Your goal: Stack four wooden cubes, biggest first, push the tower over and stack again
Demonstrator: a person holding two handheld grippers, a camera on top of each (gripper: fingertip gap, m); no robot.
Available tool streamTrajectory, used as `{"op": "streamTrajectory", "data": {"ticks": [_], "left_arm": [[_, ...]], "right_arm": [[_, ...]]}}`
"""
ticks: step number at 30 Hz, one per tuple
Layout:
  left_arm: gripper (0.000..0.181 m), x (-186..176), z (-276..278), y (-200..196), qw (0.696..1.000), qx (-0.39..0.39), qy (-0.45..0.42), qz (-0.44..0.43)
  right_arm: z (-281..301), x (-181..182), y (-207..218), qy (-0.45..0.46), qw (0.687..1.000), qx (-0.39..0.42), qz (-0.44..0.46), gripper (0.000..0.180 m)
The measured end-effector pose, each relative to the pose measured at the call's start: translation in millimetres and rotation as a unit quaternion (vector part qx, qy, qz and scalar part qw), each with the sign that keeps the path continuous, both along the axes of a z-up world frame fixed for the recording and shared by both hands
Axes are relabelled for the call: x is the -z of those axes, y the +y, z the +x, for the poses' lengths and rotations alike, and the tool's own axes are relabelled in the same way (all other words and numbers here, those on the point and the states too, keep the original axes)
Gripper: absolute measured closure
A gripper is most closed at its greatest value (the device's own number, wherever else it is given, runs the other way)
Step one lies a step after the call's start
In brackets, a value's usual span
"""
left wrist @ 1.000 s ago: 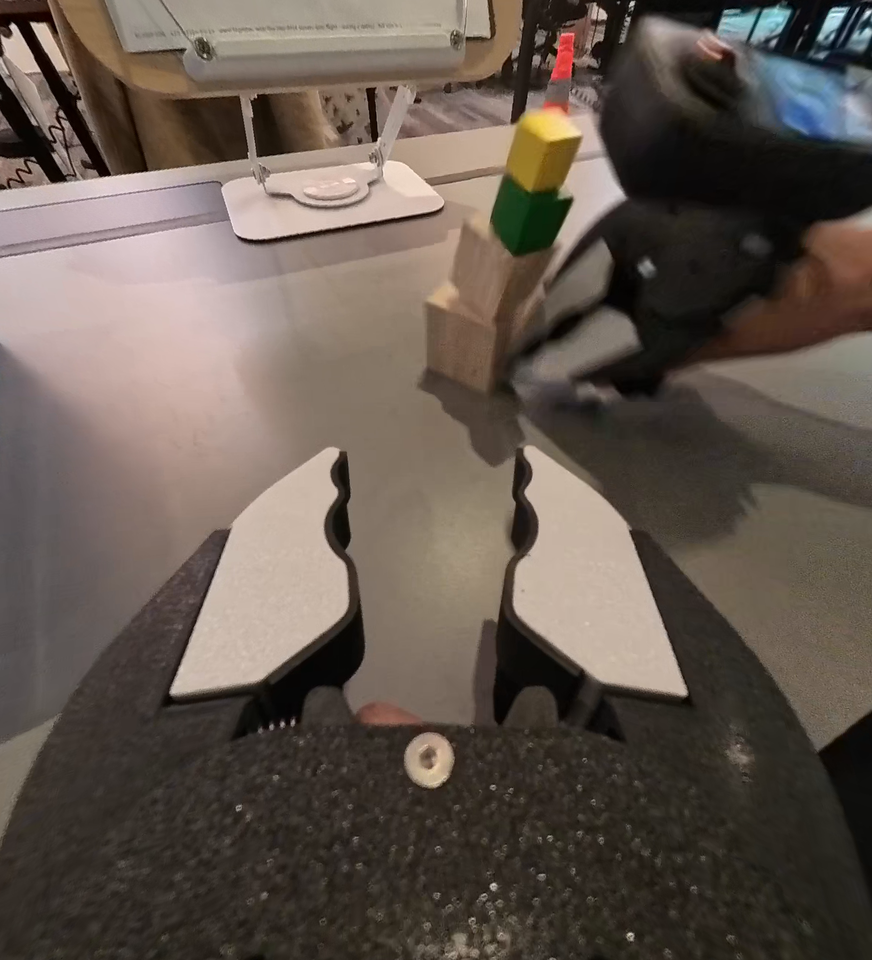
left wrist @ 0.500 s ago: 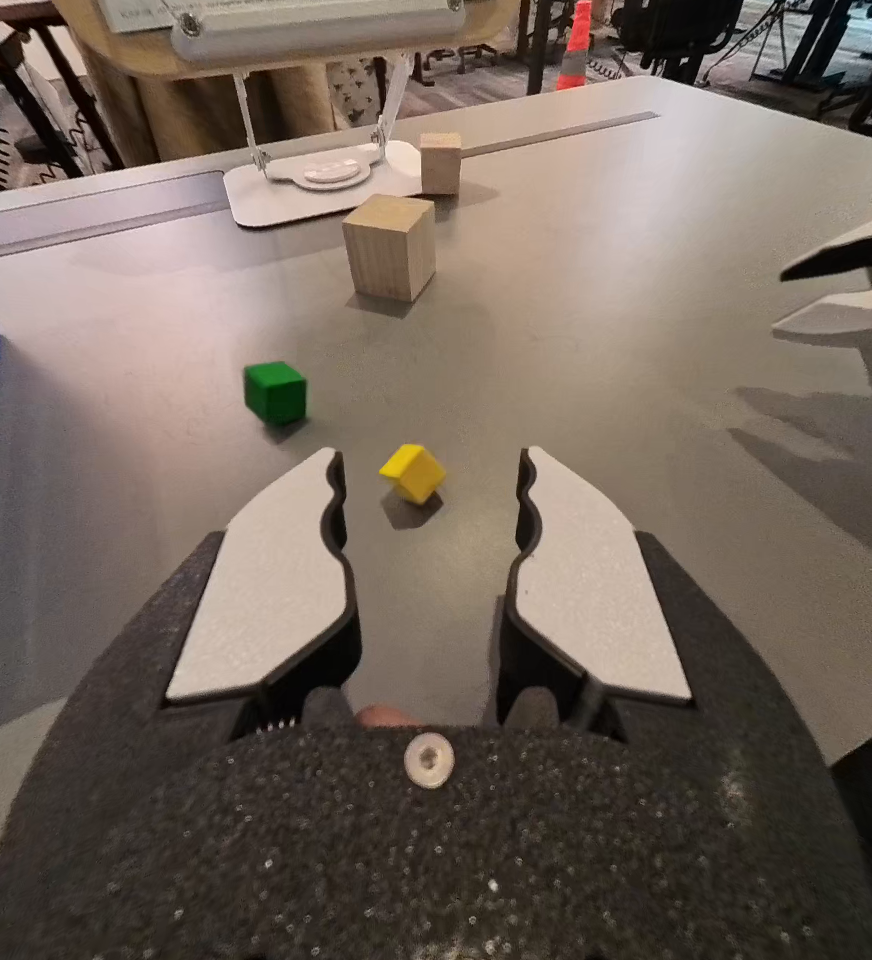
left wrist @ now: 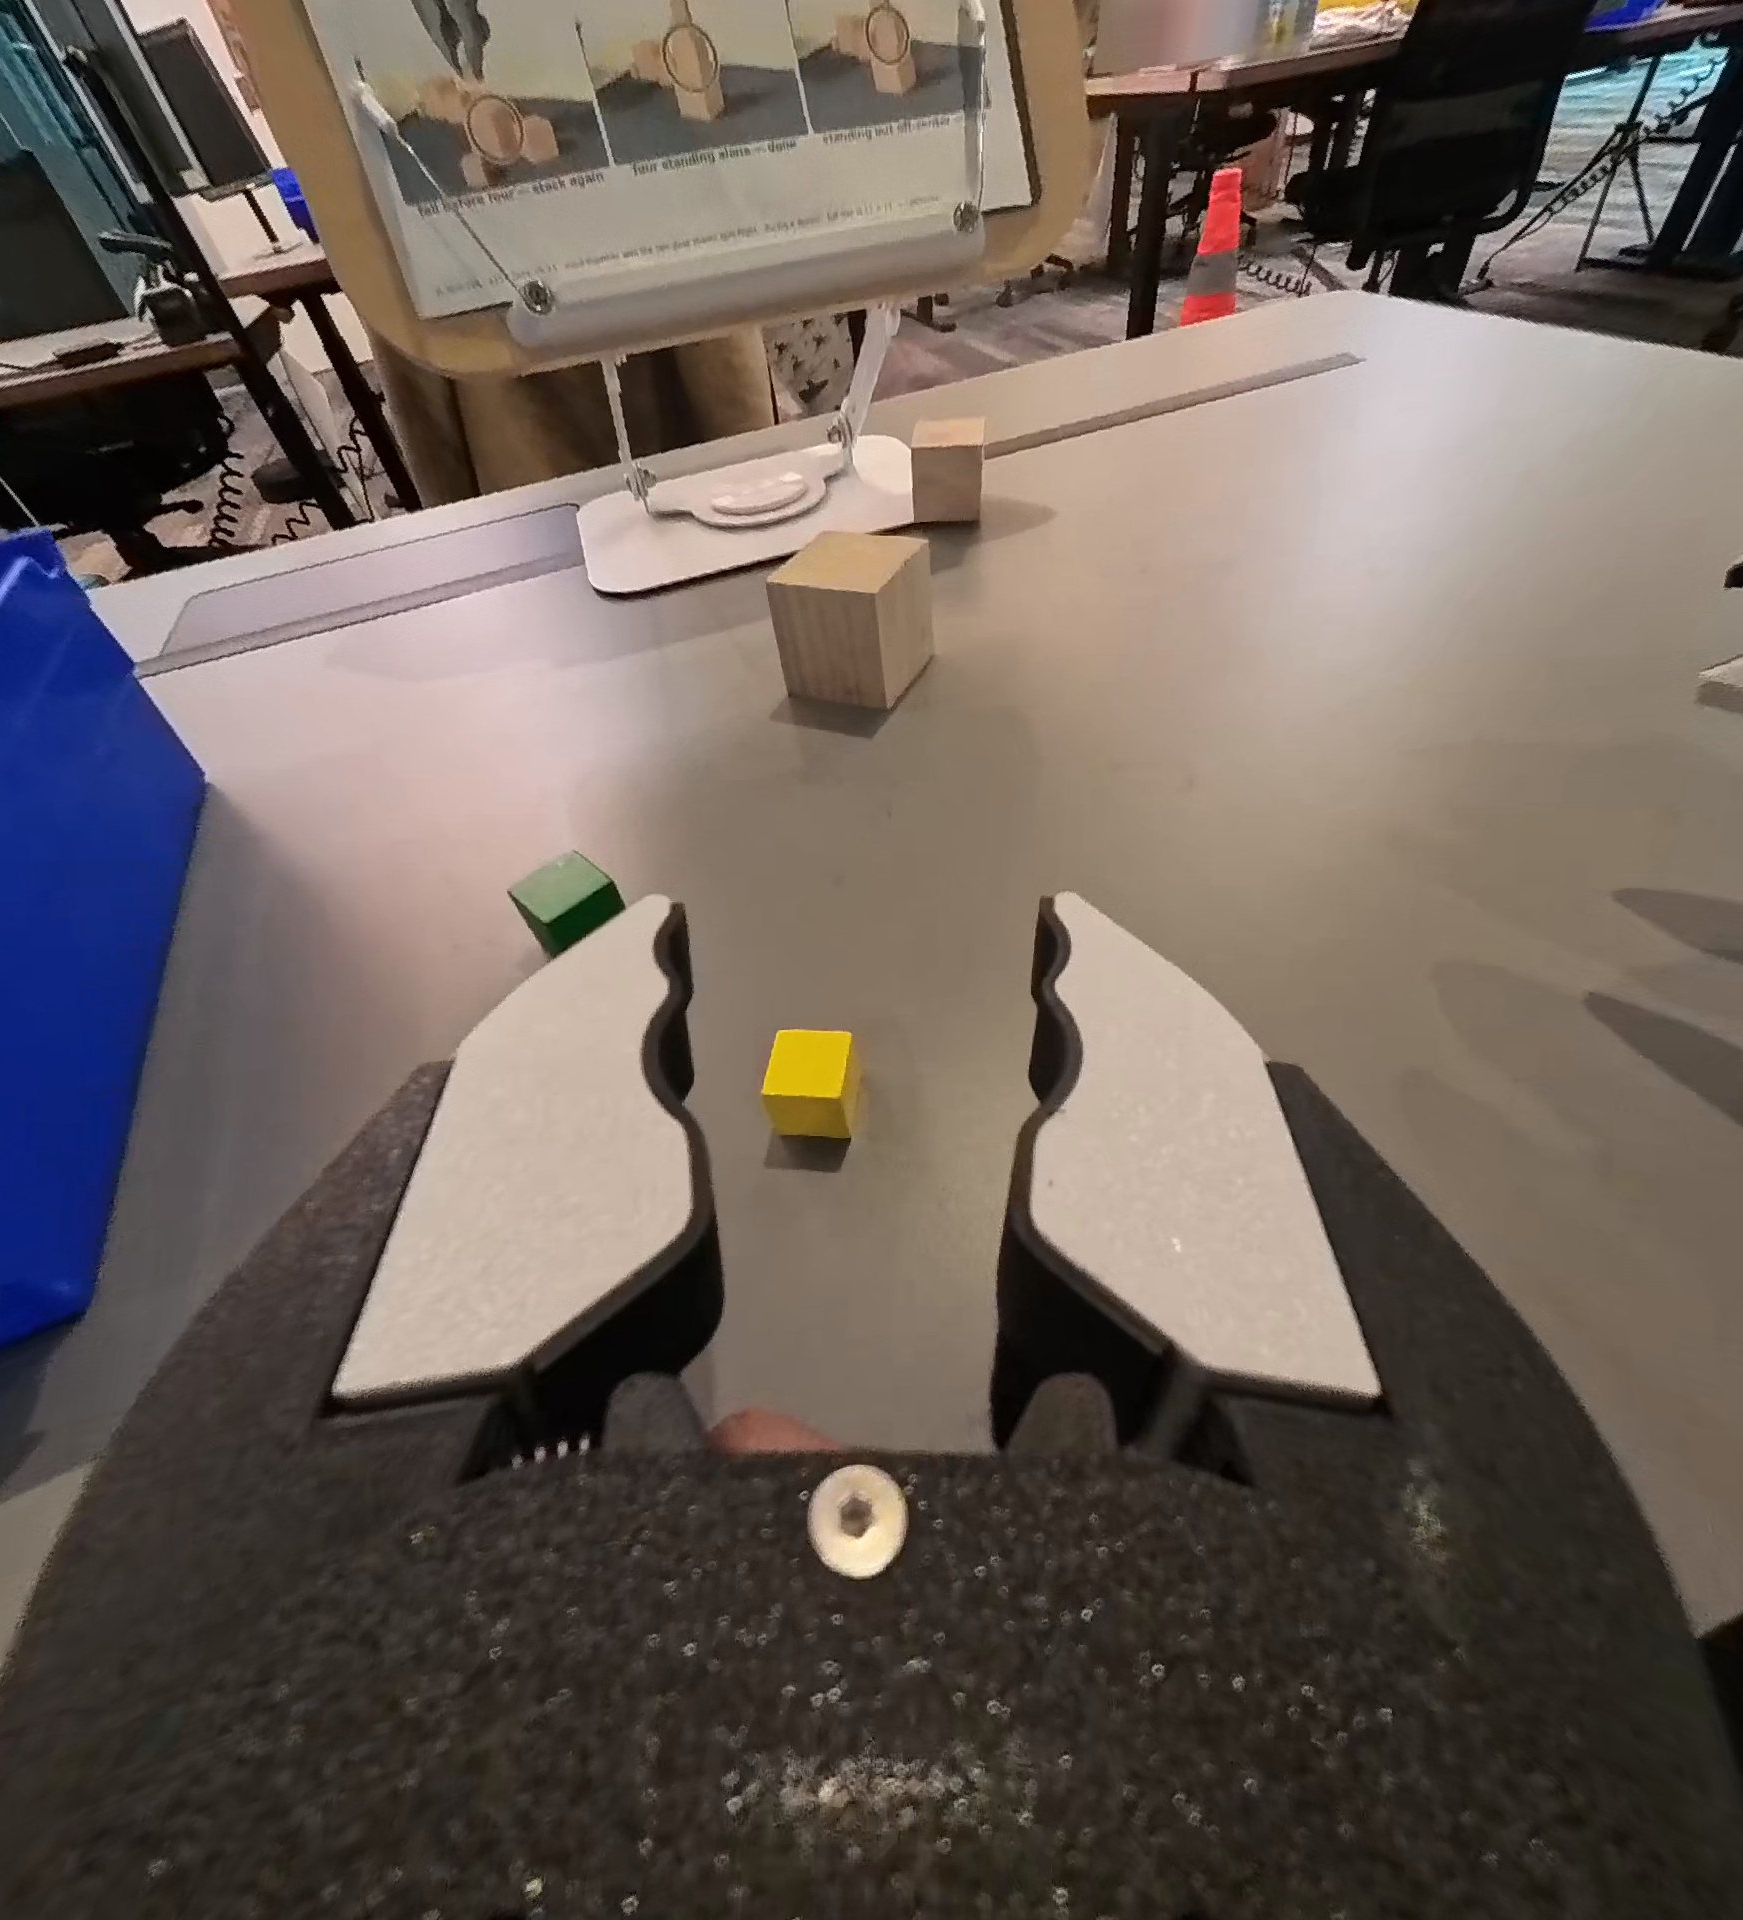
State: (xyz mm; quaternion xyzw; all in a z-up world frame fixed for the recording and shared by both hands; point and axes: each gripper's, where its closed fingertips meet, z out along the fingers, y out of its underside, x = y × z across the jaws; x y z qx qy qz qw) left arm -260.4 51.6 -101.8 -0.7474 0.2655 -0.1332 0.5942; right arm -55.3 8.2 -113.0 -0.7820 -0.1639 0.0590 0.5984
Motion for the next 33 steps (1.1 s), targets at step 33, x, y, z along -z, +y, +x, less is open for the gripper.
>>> {"op": "streamTrajectory", "data": {"ticks": [33], "left_arm": [[0.118, -4, -10, 10, 1.000, -0.009, -0.015, -0.021]], "right_arm": [[-52, -50, 132, -0.085, 0.970, -0.092, -0.208, 0.121]]}}
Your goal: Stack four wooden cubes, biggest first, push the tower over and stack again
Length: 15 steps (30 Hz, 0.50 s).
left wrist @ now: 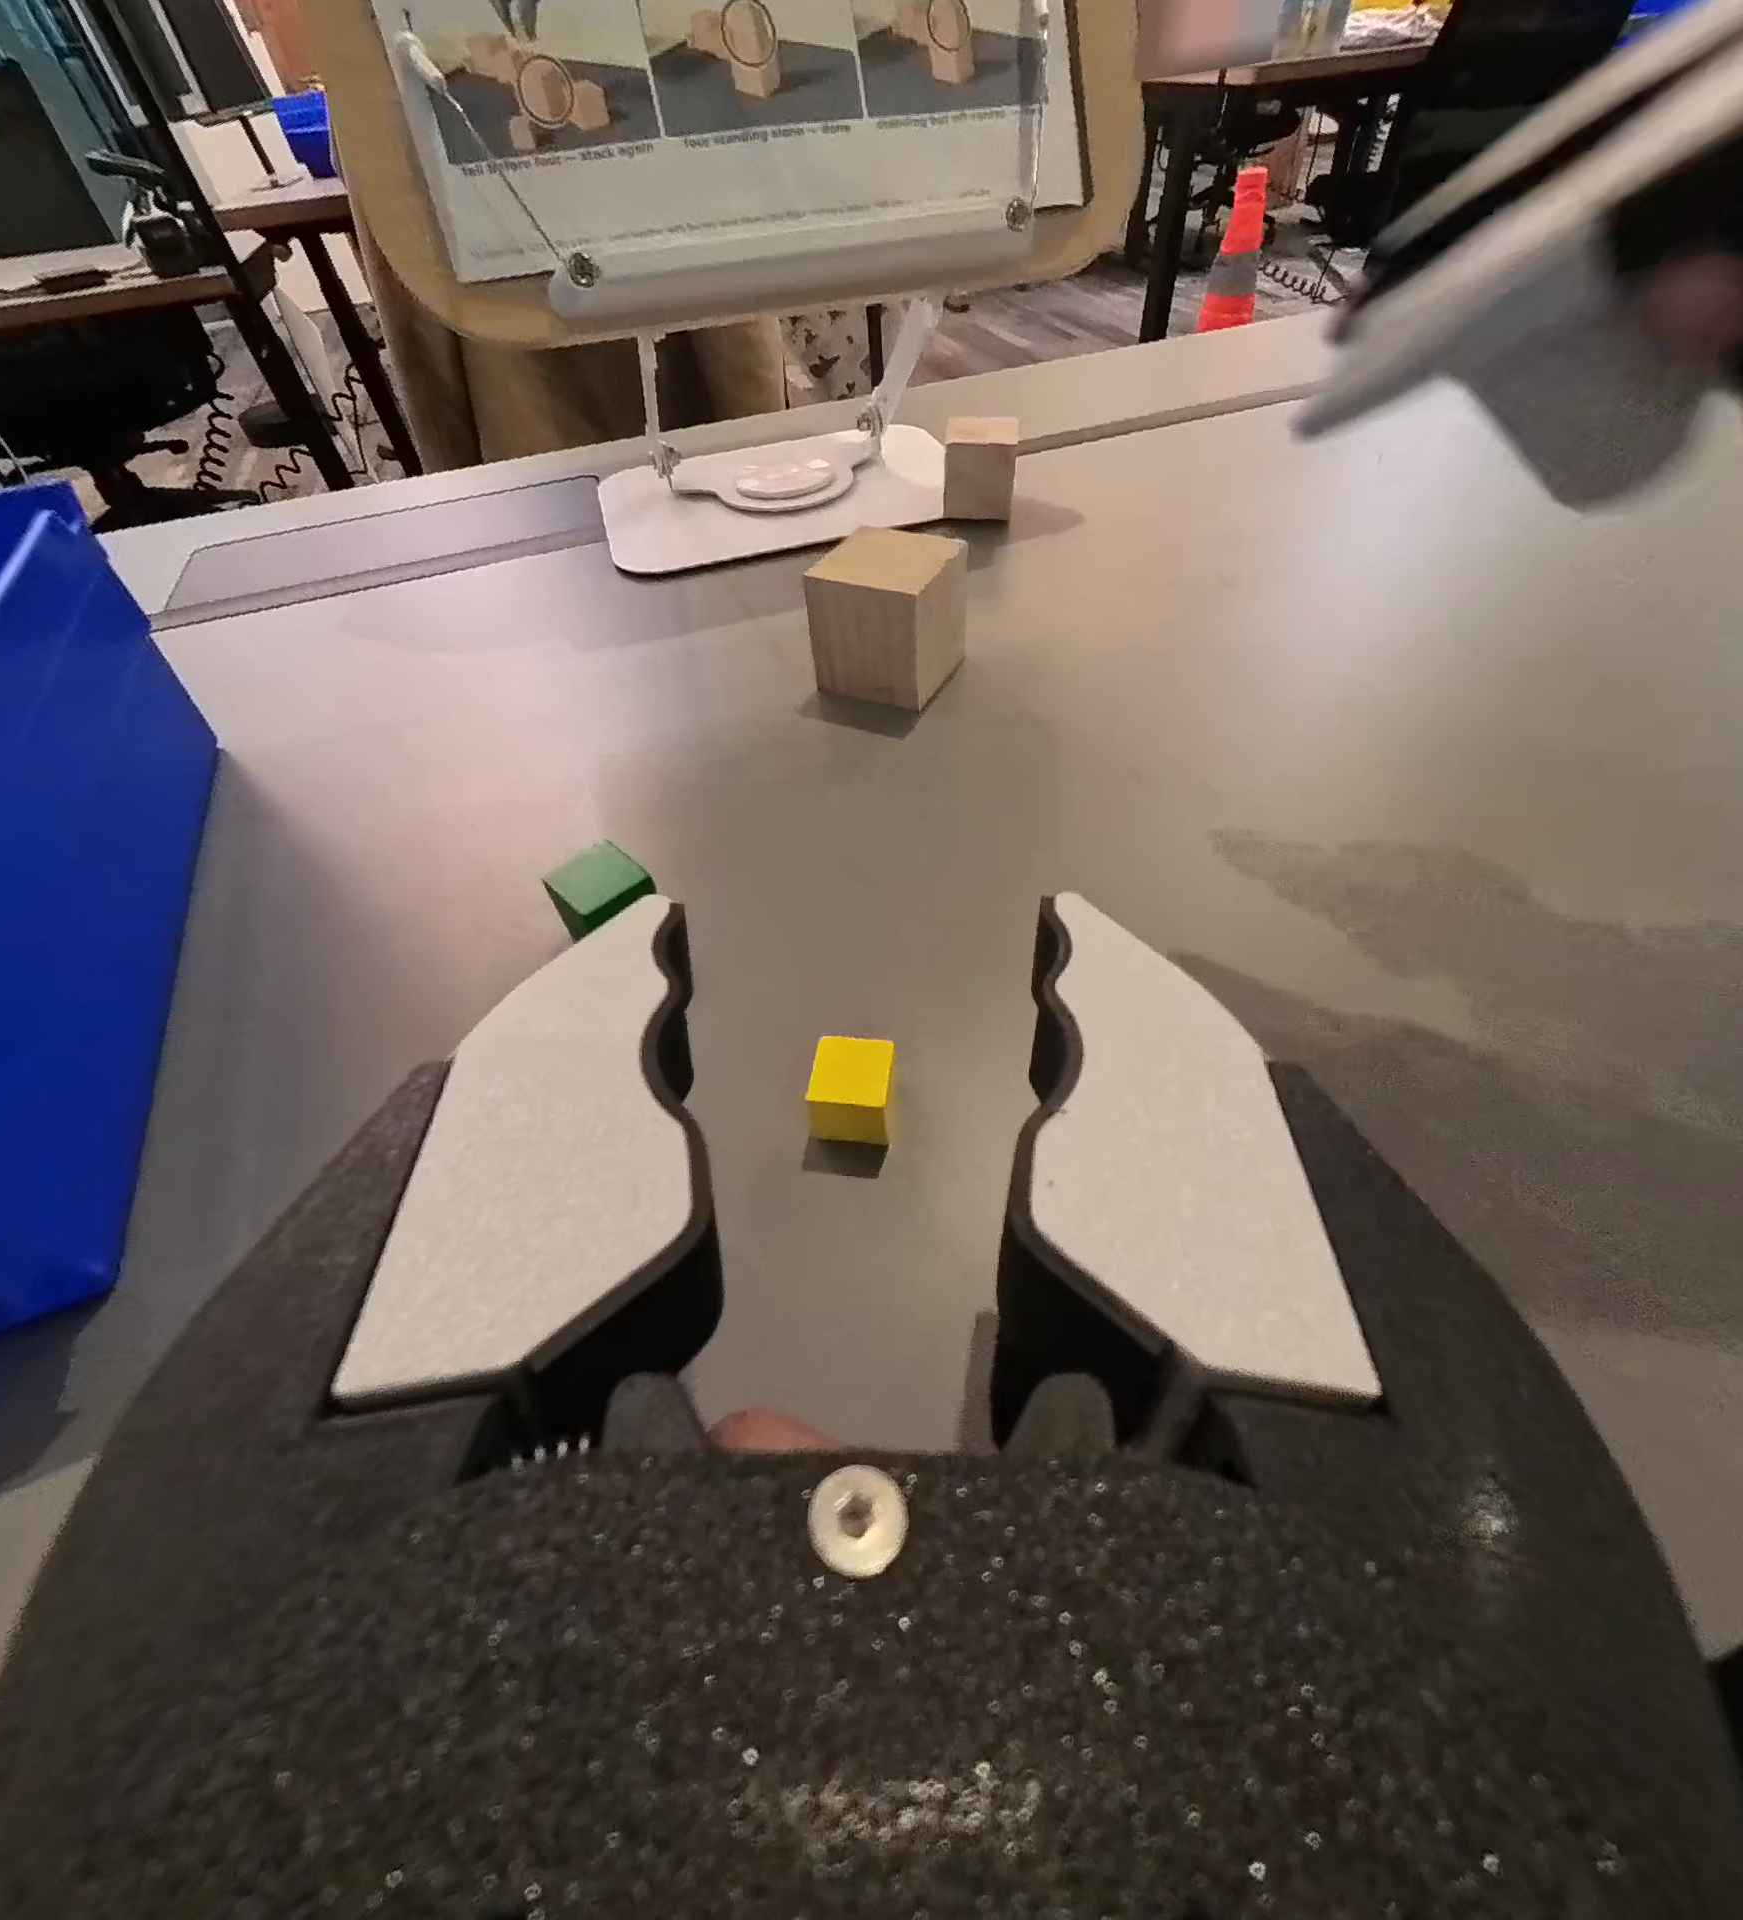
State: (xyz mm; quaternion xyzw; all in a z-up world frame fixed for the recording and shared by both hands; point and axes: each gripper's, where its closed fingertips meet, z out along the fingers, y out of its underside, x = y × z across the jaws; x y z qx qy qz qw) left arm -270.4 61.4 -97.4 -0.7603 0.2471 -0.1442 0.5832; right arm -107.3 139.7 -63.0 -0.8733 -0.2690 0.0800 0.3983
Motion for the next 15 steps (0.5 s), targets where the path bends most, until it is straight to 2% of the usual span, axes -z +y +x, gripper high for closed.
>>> {"op": "streamTrajectory", "data": {"ticks": [3, 6, 11, 15], "left_arm": [[0.118, 0, 1, 2, 1.000, 0.002, 0.001, 0.000], [0.118, 2, 1, 2, 1.000, 0.004, 0.004, -0.003], [0.118, 7, -1, -2, 1.000, 0.013, -0.004, -0.019], [0.118, 8, -2, -3, 1.000, 0.019, -0.006, -0.023]], "right_arm": [[-18, 9, 57, -0.033, 0.993, 0.006, -0.116, 0.117], [-29, 31, 92, -0.080, 0.980, 0.020, -0.183, 0.114], [-32, 76, 114, -0.142, 0.963, 0.037, -0.227, 0.111], [-31, 103, 113, -0.165, 0.956, 0.027, -0.240, 0.115]]}}
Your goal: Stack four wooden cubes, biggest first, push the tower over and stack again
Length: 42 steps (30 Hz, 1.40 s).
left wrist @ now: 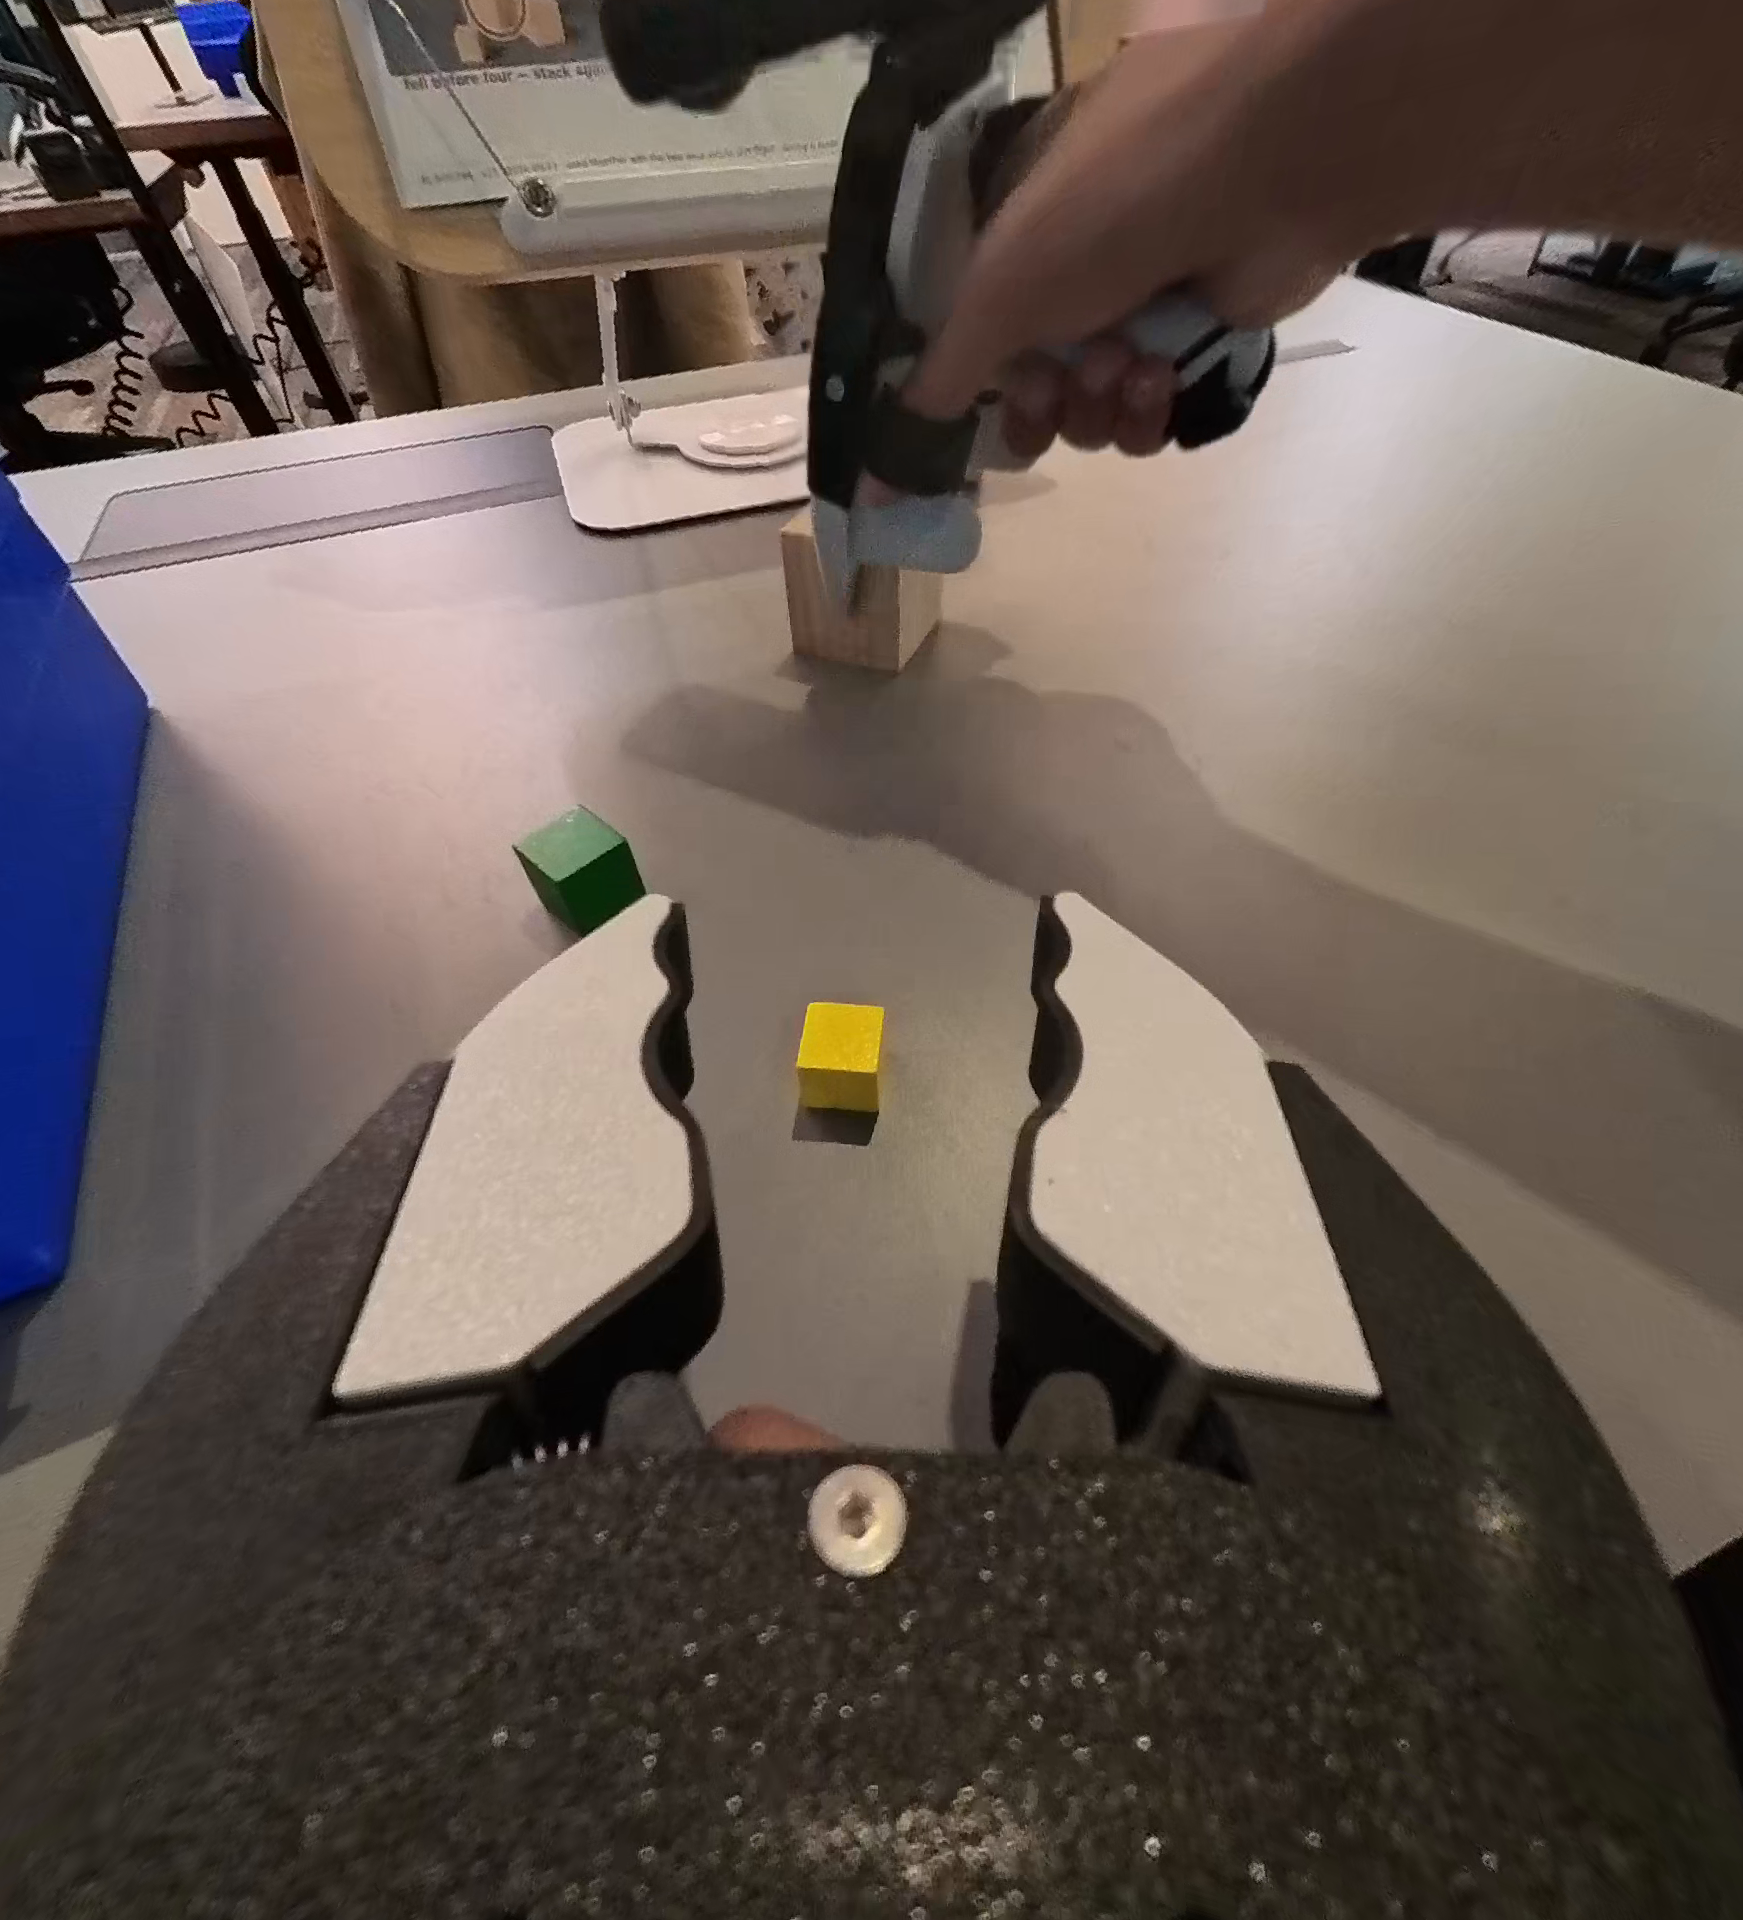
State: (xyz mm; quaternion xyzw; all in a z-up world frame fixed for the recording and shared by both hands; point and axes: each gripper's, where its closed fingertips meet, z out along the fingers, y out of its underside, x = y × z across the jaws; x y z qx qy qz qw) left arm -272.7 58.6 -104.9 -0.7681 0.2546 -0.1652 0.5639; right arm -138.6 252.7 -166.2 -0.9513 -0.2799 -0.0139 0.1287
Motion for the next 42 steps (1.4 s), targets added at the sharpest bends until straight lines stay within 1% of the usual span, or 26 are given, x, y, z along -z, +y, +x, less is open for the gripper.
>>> {"op": "streamTrajectory", "data": {"ticks": [2, 5, 7, 9, 11, 13, 16, 19, 21, 23, 24, 25, 26, 27, 29, 30, 32, 34, 36, 40, 42], "left_arm": [[0.118, 0, -1, 0, 1.000, 0.000, 0.001, 0.000], [0.118, 0, -4, 2, 1.000, -0.002, -0.002, -0.004], [0.118, -1, -6, 4, 1.000, -0.004, -0.005, -0.005], [0.118, -2, -7, 5, 1.000, -0.006, -0.005, -0.005], [0.118, -3, -7, 5, 1.000, -0.006, -0.005, -0.005], [0.118, -3, -6, 6, 1.000, -0.007, -0.002, -0.004], [0.118, 0, -3, 6, 1.000, -0.004, 0.001, -0.008], [0.118, 3, 0, 5, 1.000, -0.001, 0.007, -0.009], [0.118, 4, 2, 5, 1.000, 0.000, 0.010, -0.009], [0.118, 4, 2, 5, 1.000, 0.001, 0.012, -0.009], [0.118, 5, 2, 5, 1.000, 0.001, 0.012, -0.010], [0.118, 5, 2, 5, 1.000, 0.001, 0.012, -0.011], [0.118, 5, 1, 6, 1.000, 0.001, 0.011, -0.012], [0.118, 5, 0, 6, 1.000, 0.000, 0.010, -0.012], [0.118, 5, -2, 7, 1.000, -0.001, 0.005, -0.016], [0.118, 5, -3, 8, 1.000, 0.000, 0.002, -0.019], [0.118, 6, -5, 7, 1.000, 0.001, -0.004, -0.025], [0.118, 7, -4, 6, 1.000, 0.005, -0.006, -0.030], [0.118, 7, -3, 6, 0.999, 0.009, -0.004, -0.030], [0.118, 6, -3, 6, 1.000, 0.011, 0.005, -0.023], [0.118, 5, -4, 6, 1.000, 0.009, 0.007, -0.022]], "right_arm": [[1, -7, 3, -0.014, 0.999, -0.031, 0.027, 0.119], [0, -31, -8, -0.032, 0.989, -0.127, 0.063, 0.120], [0, -48, -26, -0.042, 0.978, -0.188, 0.076, 0.120], [-7, -62, -54, -0.024, 0.963, -0.257, 0.082, 0.120], [-12, -68, -80, -0.013, 0.951, -0.296, 0.083, 0.120], [-14, -63, -101, -0.010, 0.942, -0.325, 0.086, 0.120], [-21, -41, -132, 0.011, 0.930, -0.363, 0.056, 0.120], [-22, -15, -145, 0.004, 0.926, -0.375, 0.035, 0.120], [-22, -2, -147, 0.002, 0.929, -0.370, 0.028, 0.120], [-27, -2, -146, 0.031, 0.931, -0.362, 0.040, 0.120], [-28, -6, -144, 0.041, 0.931, -0.360, 0.052, 0.115], [-25, -15, -139, 0.044, 0.931, -0.355, 0.078, 0.103], [-22, -29, -133, 0.062, 0.932, -0.341, 0.104, 0.101], [-17, -44, -125, 0.089, 0.935, -0.319, 0.131, 0.103], [10, -74, -92, 0.119, 0.936, -0.253, 0.213, 0.109], [29, -83, -73, 0.128, 0.937, -0.213, 0.245, 0.111], [69, -88, -34, 0.140, 0.939, -0.133, 0.286, 0.110], [109, -81, 3, 0.124, 0.939, -0.066, 0.313, 0.110], [132, -65, 32, 0.123, 0.940, -0.023, 0.318, 0.107], [143, -31, 71, 0.135, 0.943, 0.023, 0.305, 0.106], [142, -20, 86, 0.142, 0.942, 0.039, 0.301, 0.106]]}}
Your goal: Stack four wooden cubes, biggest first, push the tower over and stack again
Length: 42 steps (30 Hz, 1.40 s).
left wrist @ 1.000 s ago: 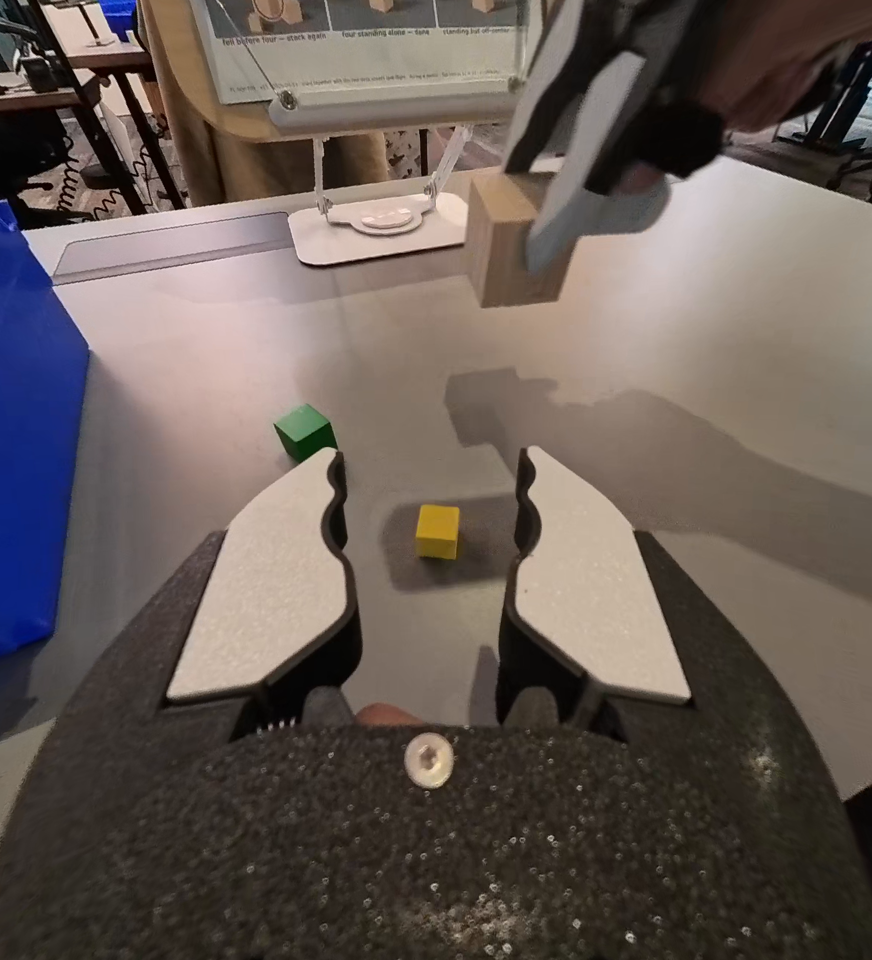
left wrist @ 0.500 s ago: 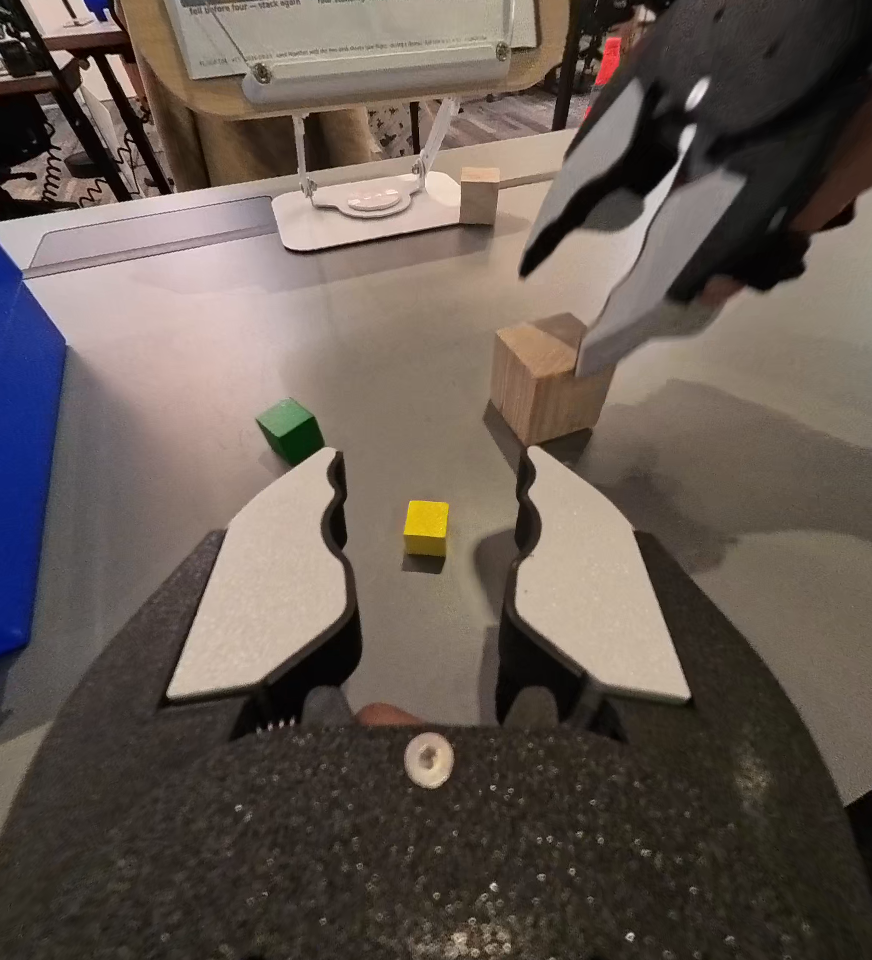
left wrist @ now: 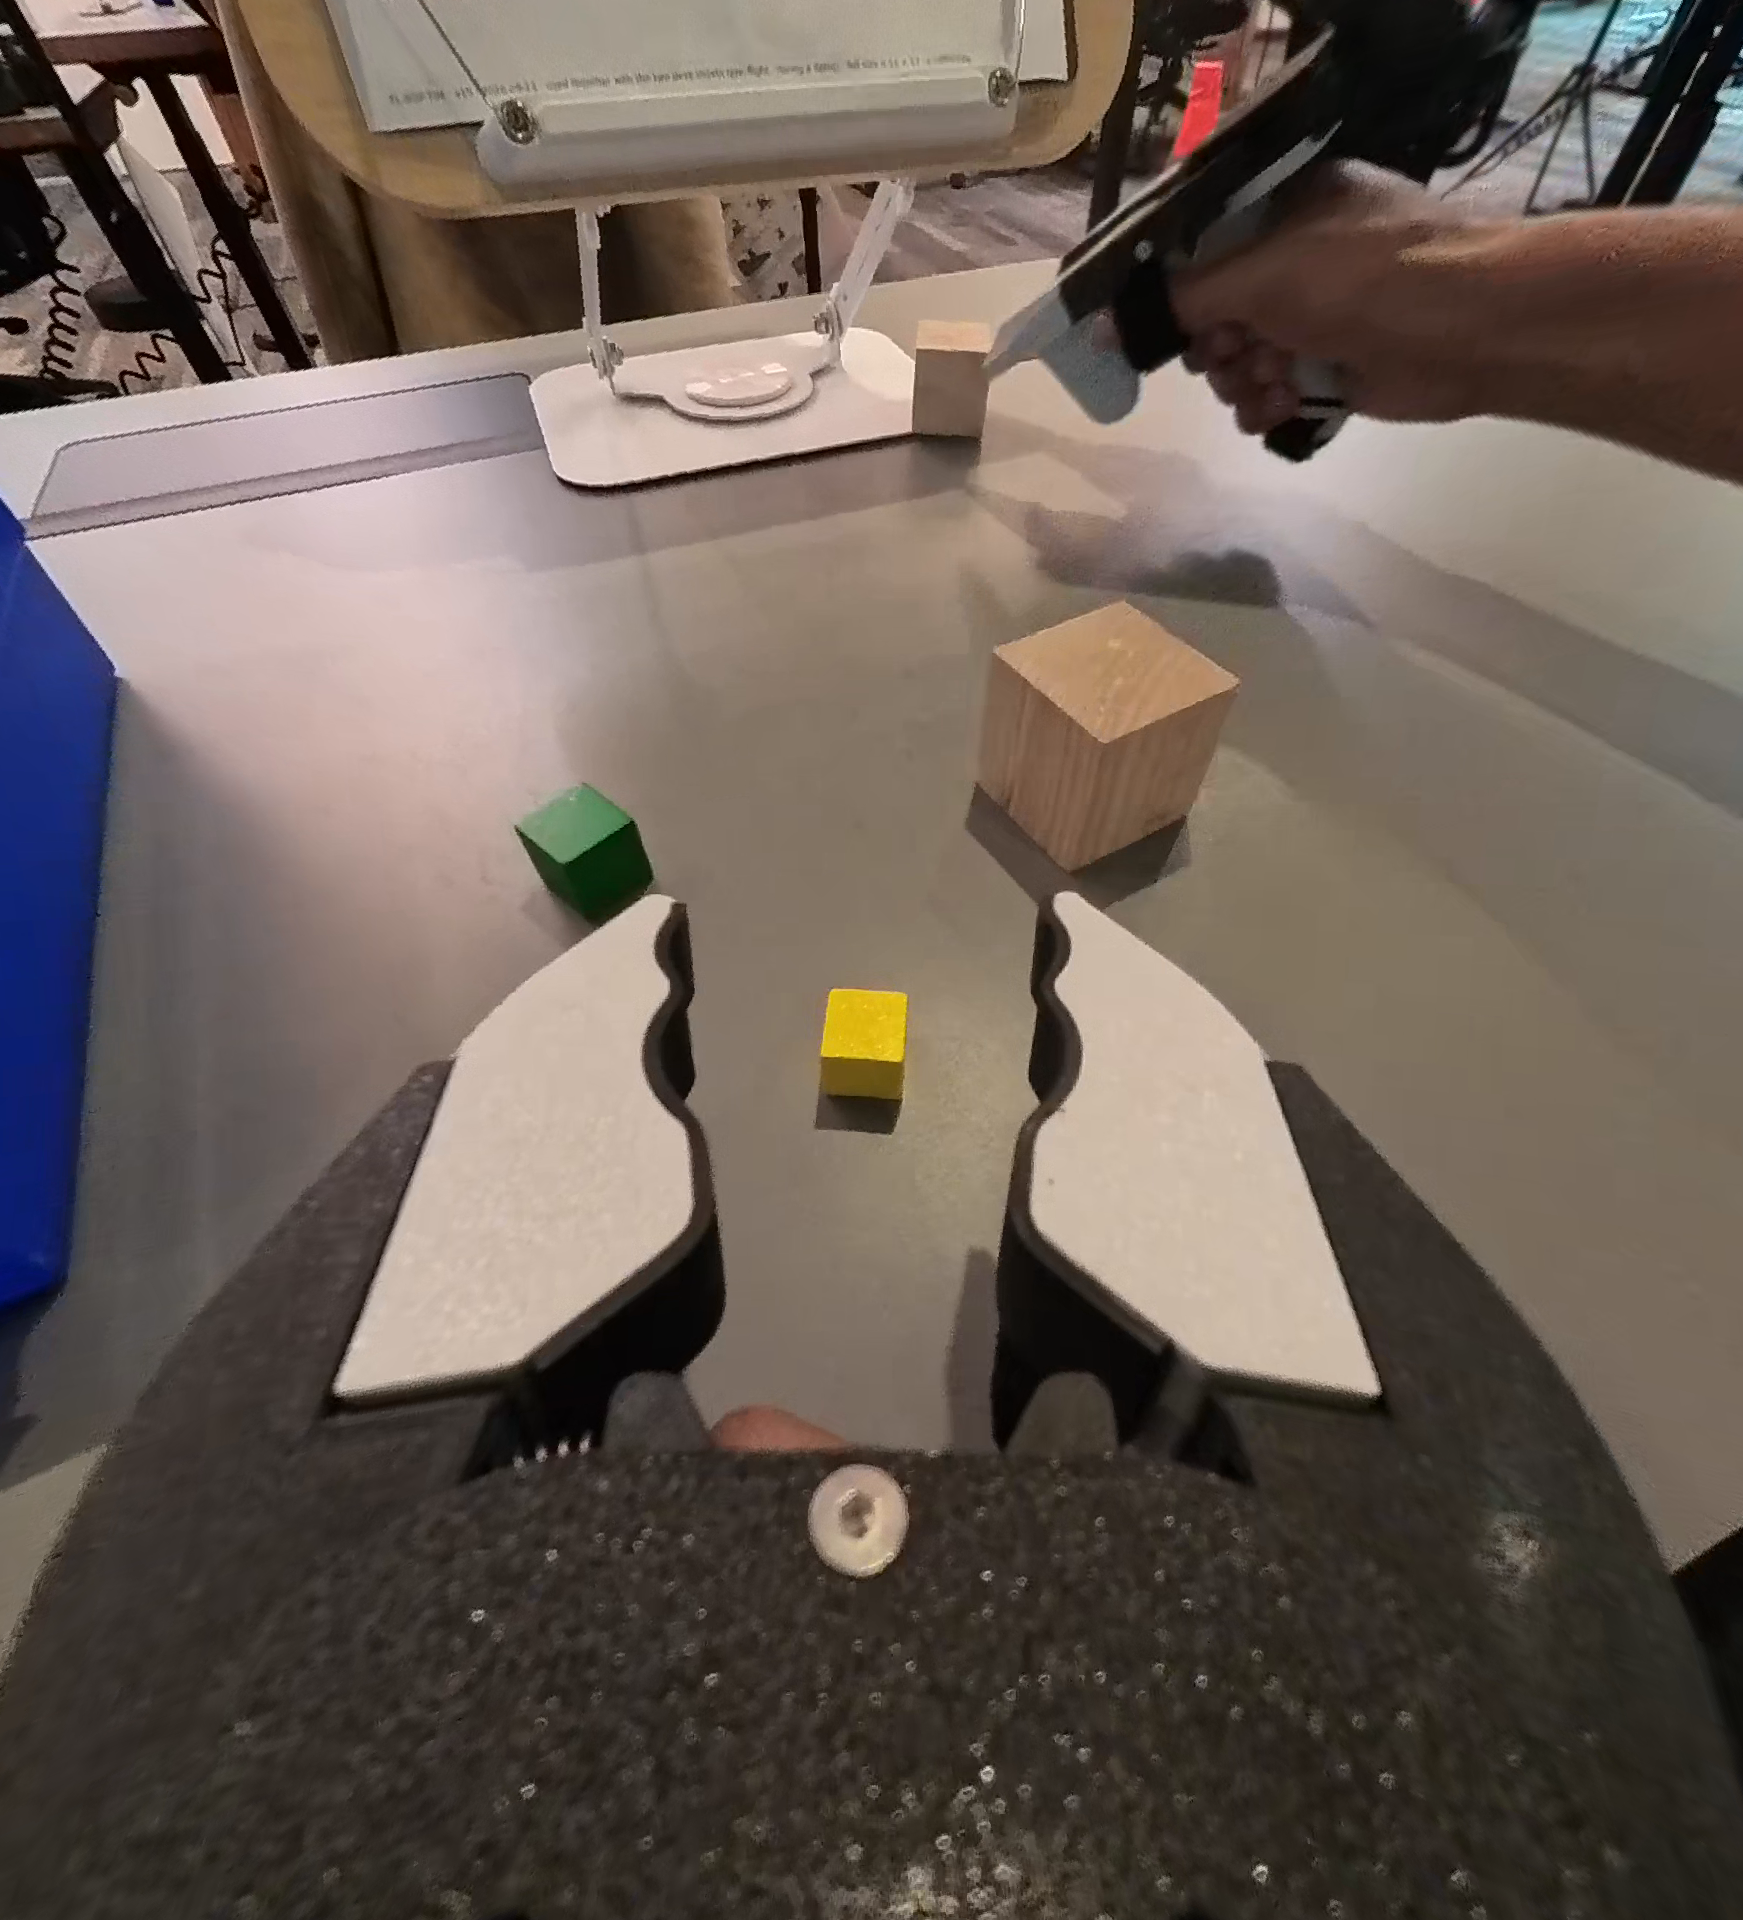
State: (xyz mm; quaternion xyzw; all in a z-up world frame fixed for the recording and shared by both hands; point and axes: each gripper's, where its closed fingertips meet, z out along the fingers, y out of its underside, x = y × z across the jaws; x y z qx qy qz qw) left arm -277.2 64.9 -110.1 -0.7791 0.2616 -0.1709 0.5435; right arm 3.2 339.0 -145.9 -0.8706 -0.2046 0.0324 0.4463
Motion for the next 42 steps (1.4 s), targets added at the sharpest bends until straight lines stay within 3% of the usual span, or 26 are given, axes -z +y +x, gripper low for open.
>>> {"op": "streamTrajectory", "data": {"ticks": [7, 9, 14, 21, 24, 27, 32, 35, 42], "left_arm": [[0.119, -5, 1, -2, 1.000, 0.014, -0.022, -0.012], [0.119, -4, 2, -2, 1.000, 0.016, -0.021, -0.013], [0.119, -1, 2, 0, 0.999, 0.017, -0.023, -0.020], [0.121, -5, 1, 0, 0.999, 0.013, -0.029, -0.020], [0.121, -6, 1, 1, 1.000, 0.010, -0.021, -0.011], [0.121, -9, 1, 2, 1.000, 0.005, -0.019, -0.006], [0.121, -7, 1, 4, 1.000, 0.000, -0.010, -0.001], [0.121, -5, 1, 3, 1.000, 0.002, -0.012, -0.009], [0.121, -2, -2, 5, 1.000, -0.003, -0.009, -0.017]], "right_arm": [[-2, 22, 29, -0.057, 0.998, -0.021, -0.005, 0.110], [-7, 23, 29, -0.059, 0.997, -0.045, 0.003, 0.128], [-13, 12, 16, -0.046, 0.997, -0.059, 0.022, 0.130], [-47, -50, -56, -0.027, 0.988, -0.125, 0.080, 0.131], [-90, -90, -106, 0.002, 0.972, -0.212, 0.105, 0.131], [-135, -107, -163, 0.015, 0.943, -0.314, 0.112, 0.130], [-161, -72, -212, 0.009, 0.921, -0.379, 0.088, 0.131], [-161, -46, -220, 0.007, 0.918, -0.392, 0.066, 0.131], [-168, -29, -227, 0.013, 0.907, -0.418, 0.059, 0.131]]}}
